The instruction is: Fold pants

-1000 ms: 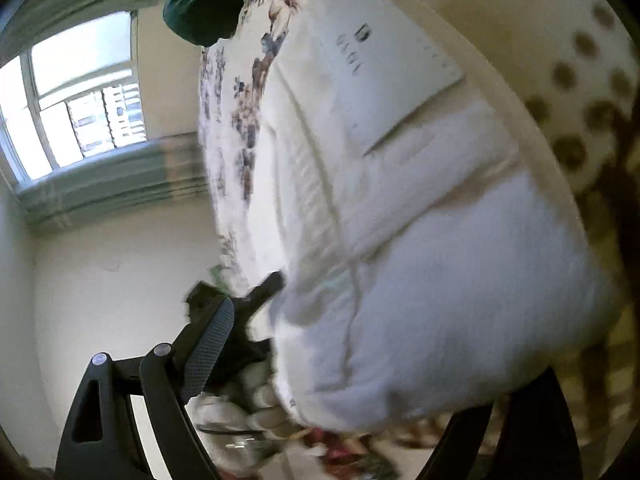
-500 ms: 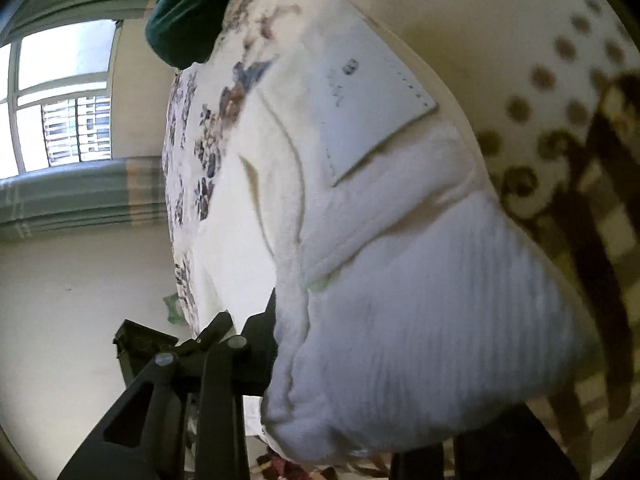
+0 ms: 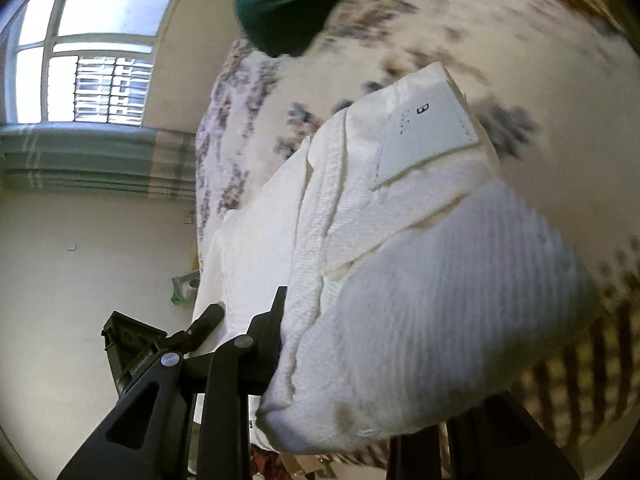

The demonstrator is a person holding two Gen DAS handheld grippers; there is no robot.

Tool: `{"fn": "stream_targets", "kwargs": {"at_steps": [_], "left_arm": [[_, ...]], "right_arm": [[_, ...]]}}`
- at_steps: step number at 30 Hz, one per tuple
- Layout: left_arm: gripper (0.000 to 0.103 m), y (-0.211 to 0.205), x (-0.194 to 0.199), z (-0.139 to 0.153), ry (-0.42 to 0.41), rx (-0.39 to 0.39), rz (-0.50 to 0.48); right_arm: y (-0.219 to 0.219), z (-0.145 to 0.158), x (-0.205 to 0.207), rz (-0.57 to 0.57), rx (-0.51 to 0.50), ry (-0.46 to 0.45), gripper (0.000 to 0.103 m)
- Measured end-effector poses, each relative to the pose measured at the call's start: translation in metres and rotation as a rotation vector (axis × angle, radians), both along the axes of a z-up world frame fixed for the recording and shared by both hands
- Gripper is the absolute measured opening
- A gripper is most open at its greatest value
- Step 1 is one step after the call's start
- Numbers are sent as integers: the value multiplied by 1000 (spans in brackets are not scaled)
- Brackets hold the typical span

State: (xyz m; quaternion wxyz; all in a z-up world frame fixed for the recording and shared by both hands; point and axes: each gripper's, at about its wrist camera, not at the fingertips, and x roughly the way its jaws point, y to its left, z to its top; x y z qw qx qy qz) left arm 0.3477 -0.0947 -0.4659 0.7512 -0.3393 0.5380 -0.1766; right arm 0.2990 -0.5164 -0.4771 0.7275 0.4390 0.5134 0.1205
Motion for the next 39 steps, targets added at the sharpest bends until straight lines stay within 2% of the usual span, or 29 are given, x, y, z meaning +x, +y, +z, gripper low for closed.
{"fn": "stream_targets", "kwargs": {"at_steps": [1, 5, 10, 18, 22, 24, 26, 28, 29, 31, 32, 33, 36, 39], "left_arm": [[23, 7, 10, 3, -7, -2, 2], [23, 50, 69, 11, -38, -12, 19], [23, 121, 174, 0, -79, -12, 37], [23, 221, 326, -49, -123, 41, 59], [23, 251, 370, -87, -96, 74, 61], [23, 262, 381, -111, -51, 82, 60], [25, 264, 383, -133, -1, 102, 45], [30, 263, 376, -141, 17, 120, 32], [34, 262, 370, -143, 21, 135, 23], [42, 263, 360, -142, 43, 172, 24], [49, 264, 354, -140, 58, 192, 27], [62, 267, 353, -140, 73, 214, 33], [76, 271, 339, -136, 113, 299, 46], [78, 267, 327, -124, 114, 401, 42]], "right_arm": [[5, 5, 5, 5, -5, -9, 30], [62, 19, 81, 27, -23, -49, 30], [141, 8, 184, 38, -28, -86, 30], [261, -45, 343, 71, -23, -113, 30], [307, -89, 404, 100, -33, -81, 30], [319, -113, 420, 111, -28, -27, 30], [329, -129, 426, 146, -68, 11, 32], [331, -139, 426, 170, -95, 46, 40], [329, -144, 425, 181, -112, 84, 52], [323, -149, 419, 189, -125, 122, 60], [321, -148, 416, 201, -152, 140, 67], [320, -148, 413, 212, -186, 156, 77], [320, -139, 402, 239, -316, 181, 88], [321, -124, 394, 234, -466, 220, 99]]}}
